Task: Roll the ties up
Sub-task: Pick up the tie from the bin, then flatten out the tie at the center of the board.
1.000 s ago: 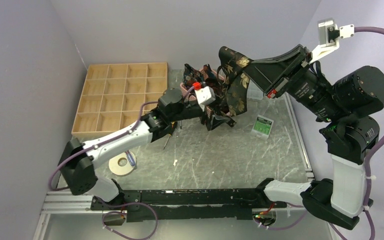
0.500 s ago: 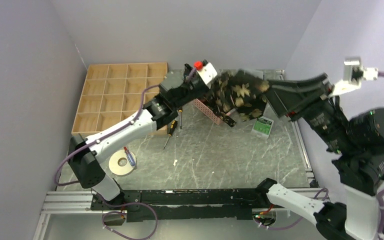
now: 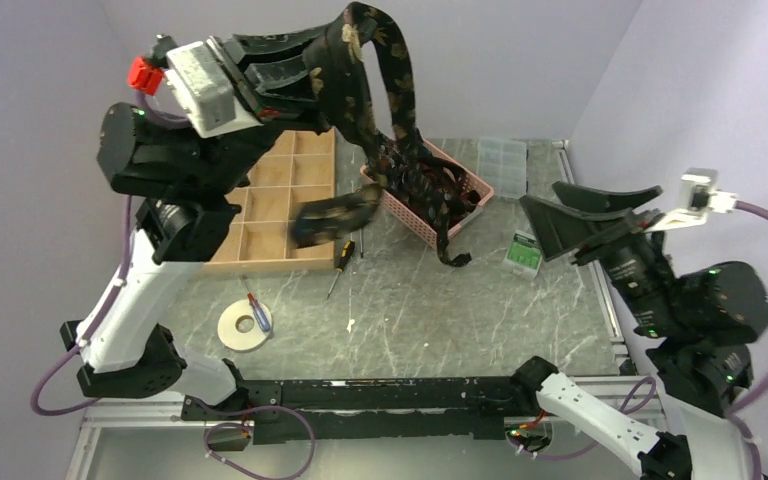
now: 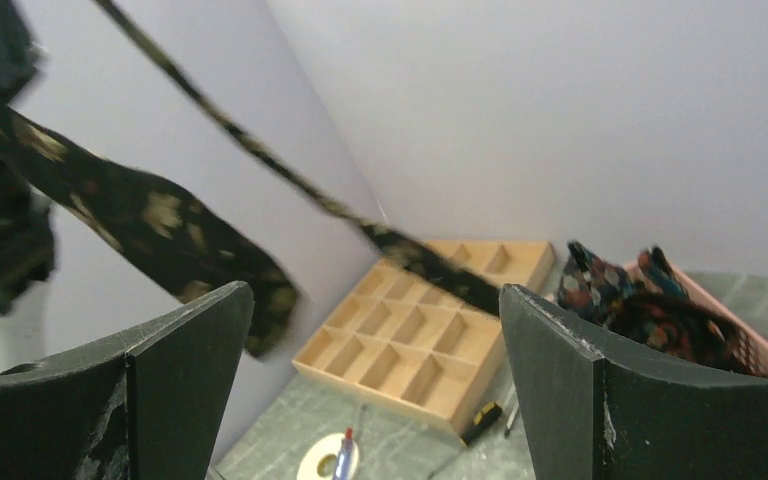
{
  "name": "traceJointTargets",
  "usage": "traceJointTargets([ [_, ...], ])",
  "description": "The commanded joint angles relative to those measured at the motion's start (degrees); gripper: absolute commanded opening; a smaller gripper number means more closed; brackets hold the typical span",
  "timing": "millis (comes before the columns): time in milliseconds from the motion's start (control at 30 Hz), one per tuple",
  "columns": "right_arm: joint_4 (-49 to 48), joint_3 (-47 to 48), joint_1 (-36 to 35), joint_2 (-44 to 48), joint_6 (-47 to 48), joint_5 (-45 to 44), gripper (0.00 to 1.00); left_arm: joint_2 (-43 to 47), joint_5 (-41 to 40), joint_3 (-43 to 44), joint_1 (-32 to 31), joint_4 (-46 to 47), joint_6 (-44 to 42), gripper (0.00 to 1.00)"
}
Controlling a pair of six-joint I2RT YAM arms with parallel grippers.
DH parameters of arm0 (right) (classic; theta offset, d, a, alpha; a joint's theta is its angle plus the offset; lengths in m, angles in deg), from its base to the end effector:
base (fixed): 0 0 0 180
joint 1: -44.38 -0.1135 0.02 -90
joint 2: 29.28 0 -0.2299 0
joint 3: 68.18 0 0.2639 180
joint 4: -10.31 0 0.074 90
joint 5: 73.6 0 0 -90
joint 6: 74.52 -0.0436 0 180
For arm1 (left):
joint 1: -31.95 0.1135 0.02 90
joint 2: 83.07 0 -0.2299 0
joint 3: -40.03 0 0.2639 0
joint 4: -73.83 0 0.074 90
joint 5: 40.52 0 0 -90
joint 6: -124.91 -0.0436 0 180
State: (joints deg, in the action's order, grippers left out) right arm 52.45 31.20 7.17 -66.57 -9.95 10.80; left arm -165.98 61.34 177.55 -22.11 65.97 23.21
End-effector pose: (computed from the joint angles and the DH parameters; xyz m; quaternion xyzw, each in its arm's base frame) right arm 0.0591 0.0395 0.5260 -0.0190 0.5743 0.4012 0.7133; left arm 0.1245 -0.1869 0.6418 0.2797 0.2557 -0.3696 0.8484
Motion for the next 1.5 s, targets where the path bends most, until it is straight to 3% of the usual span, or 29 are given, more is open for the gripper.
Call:
traceJointTargets([
  [0,-3.8,-6.9,-0.2,2.0,-0.4,-1.9,1.00,-0.6,-0.5,-0.2,-0.4,-5.2,0.0,0.03],
  [133,-6.1,-14.3,-0.1,2.7,-1.1,-1.1,1.00,-0.7,-1.4,0.3,-1.2,-7.5,-0.6,0.03],
  [367,-15.3,-29.0,-0.1,-2.1,-2.9,6.5,1.00,-9.4,1.5,20.0,-5.4,-9.9,0.8,0.03],
  [567,-25.9,-37.7,-1.6,-1.5,-4.3,14.3,1.00,-5.3,1.1,13.7,-6.2,-5.7,0.4,0.03],
  [667,-29.5,-39.9,-2.2,-0.5,-3.5,14.3,1.00,-3.2,0.9,9.0,-6.2,-2.6,0.3,0.03],
  [833,-35.9,-42.8,-2.5,2.4,-5.6,8.3,1.00,-4.1,0.5,10.3,-6.3,-5.0,-0.1,0.03],
  [933,-35.6,-42.5,-2.5,9.0,-4.1,4.3,1.00,-4.4,-0.7,11.2,-6.4,-7.6,-2.1,0.03],
  [1000,-30.5,-36.0,-2.5,11.4,-0.5,6.2,1.00,-4.0,-3.4,9.9,-6.6,-9.1,-6.1,0.03],
  [1167,-23.2,-24.3,-2.4,2.5,2.4,13.7,1.00,-3.6,-2.6,7.2,-7.1,-12.4,-9.2,0.03],
  [1467,-32.8,-22.8,-2.6,-6.2,0.8,17.2,1.00,0.7,-0.3,1.0,-8.2,-14.6,-8.4,0.03],
])
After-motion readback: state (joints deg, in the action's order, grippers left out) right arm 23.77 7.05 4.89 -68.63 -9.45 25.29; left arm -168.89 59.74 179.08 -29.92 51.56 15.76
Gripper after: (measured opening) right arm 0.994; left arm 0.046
